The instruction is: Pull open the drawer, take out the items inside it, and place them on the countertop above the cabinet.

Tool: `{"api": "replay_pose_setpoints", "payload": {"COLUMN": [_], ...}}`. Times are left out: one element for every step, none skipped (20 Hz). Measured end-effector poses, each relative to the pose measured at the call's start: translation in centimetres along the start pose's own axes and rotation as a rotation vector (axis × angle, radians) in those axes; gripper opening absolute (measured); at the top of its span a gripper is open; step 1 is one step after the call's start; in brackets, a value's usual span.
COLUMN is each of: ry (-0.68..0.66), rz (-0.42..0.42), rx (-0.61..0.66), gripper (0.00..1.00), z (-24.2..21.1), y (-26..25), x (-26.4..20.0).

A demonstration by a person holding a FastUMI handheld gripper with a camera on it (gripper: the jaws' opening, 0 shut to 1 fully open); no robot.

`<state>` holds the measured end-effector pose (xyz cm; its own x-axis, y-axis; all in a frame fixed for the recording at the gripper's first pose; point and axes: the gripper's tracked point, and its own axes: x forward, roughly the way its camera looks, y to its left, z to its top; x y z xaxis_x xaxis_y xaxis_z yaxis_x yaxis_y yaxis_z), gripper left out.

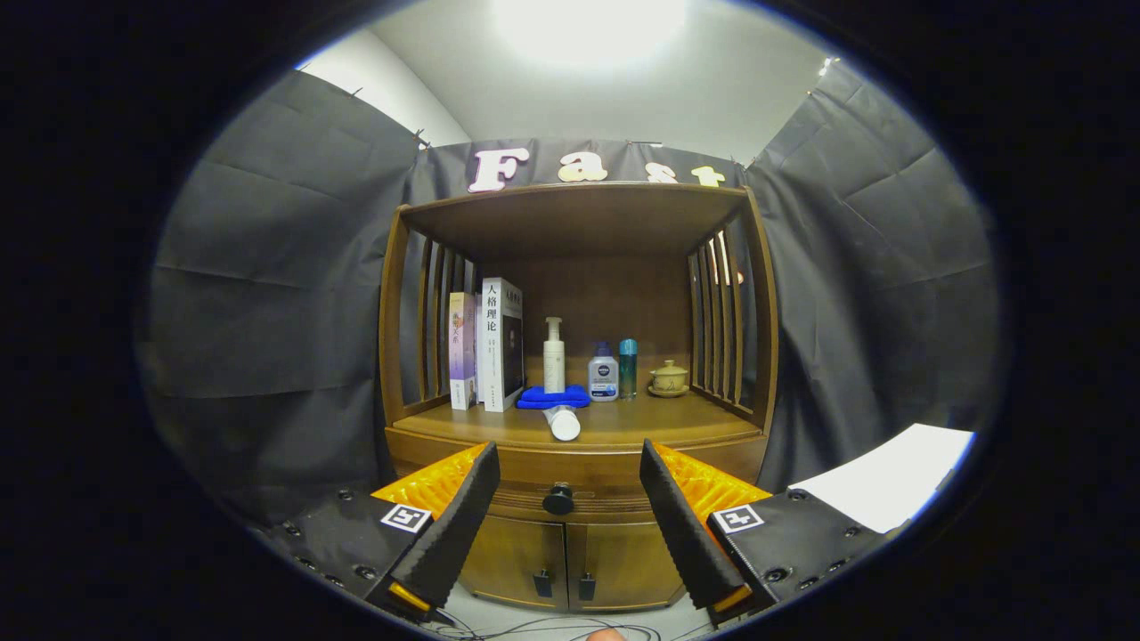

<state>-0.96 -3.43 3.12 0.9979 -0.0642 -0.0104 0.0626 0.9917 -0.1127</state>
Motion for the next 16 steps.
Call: {"api": "replay_pose_setpoints", "payload": {"ry": [-0.001,-0.001,-0.001,-0.002,-0.002,-0.001,0.0,0.001,-0.001,-0.002,-0.003,-0.006,-0.007,-0.008,-0.01,-0.01], "rz": [0.003,0.005,0.008,0.011,0.012,0.013,0.015,0.016,0.017,0.017,0.017,0.018,0.019,0.02,0.022,0.022], "rx": [0.001,0.001,-0.001,-0.003,-0.007,-0.008,-0.009,-0.008,-0.009,-0.01,-0.012,-0.013,-0.014,-0.015,-0.015,-0.015], "gripper": [0.99,0.99,0.99,0.99,0.99,0.99,0.99,0.99,0.99,0.99,0.99,0.99,0.99,0.99,0.99,0.99], "z": [0.06,0.05,-0.02,0.0,0.01,-0.01,-0.09,-0.08,-0.12,-0.04,-0.05,-0.02,0.01,0.03,0.04,0.02], "y": [0.07,0.13,0.19,0.21,0.23,0.24,0.29,0.36,0.36,0.31,0.26,0.31,0.33,0.37,0.4,0.45], "x": [-0.11,-0.11,-0.08,-0.1,-0.15,-0.12,-0.14,-0.13,-0.13,-0.06,-0.2,-0.15,-0.19,-0.17,-0.16,-0.07]}}
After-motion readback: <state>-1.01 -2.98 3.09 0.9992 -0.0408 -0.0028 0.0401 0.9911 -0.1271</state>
